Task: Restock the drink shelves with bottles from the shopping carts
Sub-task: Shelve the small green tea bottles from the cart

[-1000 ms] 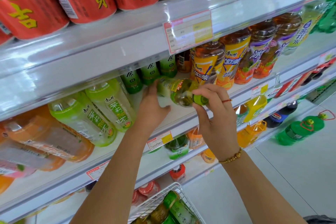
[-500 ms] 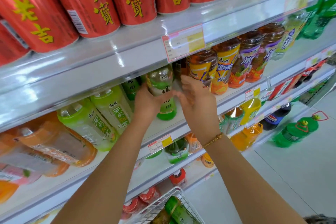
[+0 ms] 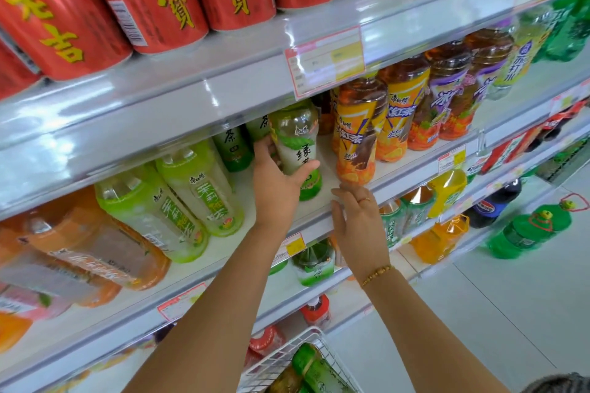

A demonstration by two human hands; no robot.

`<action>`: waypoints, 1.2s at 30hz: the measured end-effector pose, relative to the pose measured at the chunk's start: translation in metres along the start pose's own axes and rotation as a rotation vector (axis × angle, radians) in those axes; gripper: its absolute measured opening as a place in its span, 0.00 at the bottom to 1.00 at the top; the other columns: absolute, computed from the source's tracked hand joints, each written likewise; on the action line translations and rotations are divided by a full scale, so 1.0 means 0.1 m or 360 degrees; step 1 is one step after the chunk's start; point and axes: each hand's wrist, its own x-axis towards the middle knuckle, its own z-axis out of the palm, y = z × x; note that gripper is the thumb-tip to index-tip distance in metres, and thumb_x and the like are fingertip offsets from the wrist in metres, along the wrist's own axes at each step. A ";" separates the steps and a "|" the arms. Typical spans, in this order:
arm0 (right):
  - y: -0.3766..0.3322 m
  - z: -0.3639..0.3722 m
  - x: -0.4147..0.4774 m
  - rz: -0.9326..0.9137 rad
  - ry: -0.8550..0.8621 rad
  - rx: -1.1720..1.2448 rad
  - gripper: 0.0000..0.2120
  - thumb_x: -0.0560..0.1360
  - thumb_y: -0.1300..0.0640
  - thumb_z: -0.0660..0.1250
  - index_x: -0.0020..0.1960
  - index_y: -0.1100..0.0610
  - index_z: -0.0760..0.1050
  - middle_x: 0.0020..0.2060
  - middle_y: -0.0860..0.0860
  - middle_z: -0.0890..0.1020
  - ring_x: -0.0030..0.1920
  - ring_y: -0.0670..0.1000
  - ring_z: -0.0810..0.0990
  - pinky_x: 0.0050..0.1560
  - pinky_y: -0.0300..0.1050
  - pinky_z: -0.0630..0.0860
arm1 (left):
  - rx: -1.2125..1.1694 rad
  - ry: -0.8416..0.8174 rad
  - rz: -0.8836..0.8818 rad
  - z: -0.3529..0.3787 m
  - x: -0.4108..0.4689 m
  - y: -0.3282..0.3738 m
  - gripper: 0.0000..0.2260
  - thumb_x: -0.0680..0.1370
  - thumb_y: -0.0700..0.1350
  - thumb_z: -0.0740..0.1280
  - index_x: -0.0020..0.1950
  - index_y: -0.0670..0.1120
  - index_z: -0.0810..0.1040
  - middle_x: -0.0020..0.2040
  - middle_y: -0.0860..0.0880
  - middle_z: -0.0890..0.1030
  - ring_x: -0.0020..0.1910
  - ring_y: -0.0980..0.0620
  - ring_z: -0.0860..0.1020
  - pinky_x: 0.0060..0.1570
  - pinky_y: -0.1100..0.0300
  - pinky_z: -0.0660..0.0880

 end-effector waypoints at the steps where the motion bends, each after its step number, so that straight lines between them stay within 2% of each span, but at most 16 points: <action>1: 0.09 0.03 -0.08 -0.0015 0.0037 -0.0011 0.14 0.78 0.58 0.56 0.55 0.62 0.77 0.56 0.58 0.77 0.60 0.58 0.75 0.57 0.49 0.76 | 0.0052 0.0006 -0.0011 0.01 -0.03 -0.04 0.30 0.65 0.46 0.78 0.62 0.44 0.69 0.57 0.49 0.77 0.53 0.54 0.77 0.53 0.61 0.75; 3: 0.20 0.09 -0.22 -0.0081 0.0046 -0.0013 0.16 0.79 0.59 0.54 0.62 0.61 0.73 0.64 0.58 0.71 0.68 0.57 0.69 0.61 0.49 0.72 | 0.0107 0.0020 -0.0044 0.02 -0.10 -0.13 0.27 0.65 0.45 0.78 0.60 0.42 0.71 0.55 0.48 0.78 0.50 0.53 0.77 0.51 0.60 0.75; 5: 0.26 0.13 -0.27 -0.0129 0.0047 0.0042 0.17 0.79 0.60 0.55 0.66 0.60 0.71 0.67 0.56 0.68 0.70 0.57 0.67 0.63 0.50 0.72 | 0.0122 0.0037 -0.0061 0.06 -0.12 -0.17 0.25 0.65 0.44 0.78 0.58 0.41 0.73 0.52 0.48 0.78 0.48 0.54 0.77 0.48 0.62 0.73; 9: 0.25 0.13 -0.22 -0.0117 0.0076 0.0102 0.17 0.79 0.59 0.55 0.65 0.59 0.72 0.65 0.56 0.70 0.69 0.56 0.67 0.63 0.50 0.71 | 0.0067 0.0043 -0.0192 0.24 0.16 -0.14 0.24 0.65 0.44 0.78 0.56 0.41 0.74 0.50 0.50 0.78 0.48 0.53 0.77 0.48 0.63 0.72; 13: 0.26 0.12 -0.21 -0.0106 0.0068 0.0126 0.16 0.79 0.58 0.55 0.64 0.58 0.72 0.64 0.55 0.72 0.68 0.56 0.69 0.62 0.52 0.74 | 0.0076 0.0138 -0.0187 0.45 0.43 -0.14 0.22 0.64 0.44 0.79 0.52 0.40 0.76 0.50 0.44 0.81 0.48 0.48 0.79 0.50 0.54 0.77; 14: 0.26 0.12 -0.22 -0.0106 0.0067 0.0119 0.16 0.78 0.58 0.55 0.64 0.58 0.73 0.64 0.55 0.72 0.68 0.56 0.69 0.61 0.53 0.75 | 0.0077 0.0155 -0.0171 0.47 0.46 -0.13 0.21 0.64 0.44 0.79 0.52 0.39 0.76 0.50 0.44 0.81 0.48 0.48 0.79 0.49 0.54 0.77; 19: 0.26 0.16 -0.23 -0.0103 0.0105 0.0135 0.15 0.79 0.59 0.55 0.63 0.57 0.72 0.65 0.52 0.69 0.68 0.55 0.68 0.61 0.54 0.75 | 0.0080 0.0095 -0.0142 0.49 0.47 -0.09 0.20 0.66 0.42 0.78 0.53 0.38 0.75 0.46 0.51 0.77 0.44 0.55 0.75 0.40 0.70 0.68; 25: 0.23 0.13 -0.25 -0.0062 0.0009 0.0194 0.17 0.79 0.61 0.56 0.66 0.58 0.70 0.68 0.56 0.69 0.70 0.55 0.65 0.62 0.56 0.74 | 0.0229 -0.0056 -0.0188 0.27 0.26 -0.03 0.17 0.71 0.45 0.74 0.56 0.39 0.77 0.50 0.49 0.80 0.48 0.53 0.78 0.39 0.72 0.67; 26: 0.21 0.11 -0.27 -0.0035 -0.0005 0.0228 0.18 0.79 0.62 0.57 0.67 0.58 0.69 0.69 0.56 0.68 0.69 0.55 0.67 0.62 0.54 0.74 | 0.0233 -0.0034 -0.0117 0.15 0.12 -0.02 0.14 0.73 0.45 0.72 0.54 0.40 0.78 0.49 0.49 0.80 0.46 0.55 0.78 0.39 0.73 0.68; 28: 0.12 0.05 -0.40 0.0017 -0.0016 0.0308 0.16 0.78 0.64 0.60 0.65 0.59 0.71 0.68 0.57 0.69 0.59 0.54 0.75 0.56 0.47 0.76 | 0.0149 0.0025 0.0079 -0.14 -0.32 -0.04 0.07 0.76 0.46 0.69 0.43 0.42 0.77 0.39 0.51 0.80 0.37 0.57 0.77 0.38 0.70 0.72; 29: 0.06 0.02 -0.51 0.0017 -0.0011 0.0339 0.13 0.77 0.63 0.61 0.62 0.60 0.73 0.64 0.57 0.71 0.54 0.52 0.76 0.52 0.43 0.76 | 0.0126 0.0046 0.0129 -0.29 -0.57 -0.09 0.12 0.76 0.48 0.67 0.37 0.42 0.75 0.34 0.49 0.80 0.32 0.56 0.76 0.37 0.66 0.71; 32: -0.06 0.06 -1.06 0.0114 -0.0199 0.0385 0.05 0.76 0.58 0.65 0.47 0.59 0.74 0.48 0.54 0.75 0.43 0.50 0.75 0.40 0.44 0.76 | 0.0196 -0.0136 -0.0061 -0.70 -1.32 -0.49 0.19 0.76 0.52 0.66 0.30 0.41 0.71 0.25 0.45 0.75 0.27 0.50 0.73 0.32 0.63 0.67; 34: -0.07 0.16 -1.56 0.0305 -0.0450 0.0352 0.05 0.75 0.56 0.67 0.44 0.57 0.74 0.42 0.50 0.74 0.39 0.48 0.76 0.36 0.47 0.78 | 0.0401 -0.0363 -0.0241 -0.93 -1.72 -0.92 0.20 0.76 0.53 0.66 0.28 0.45 0.68 0.22 0.48 0.72 0.25 0.53 0.71 0.30 0.65 0.66; 36: -0.05 0.27 -2.02 0.0528 -0.0709 0.0255 0.04 0.74 0.57 0.67 0.45 0.57 0.74 0.42 0.48 0.74 0.40 0.49 0.77 0.40 0.49 0.78 | 0.0644 -0.0618 -0.0334 -1.12 -2.00 -1.41 0.16 0.77 0.51 0.67 0.31 0.49 0.69 0.24 0.53 0.71 0.26 0.60 0.71 0.31 0.69 0.64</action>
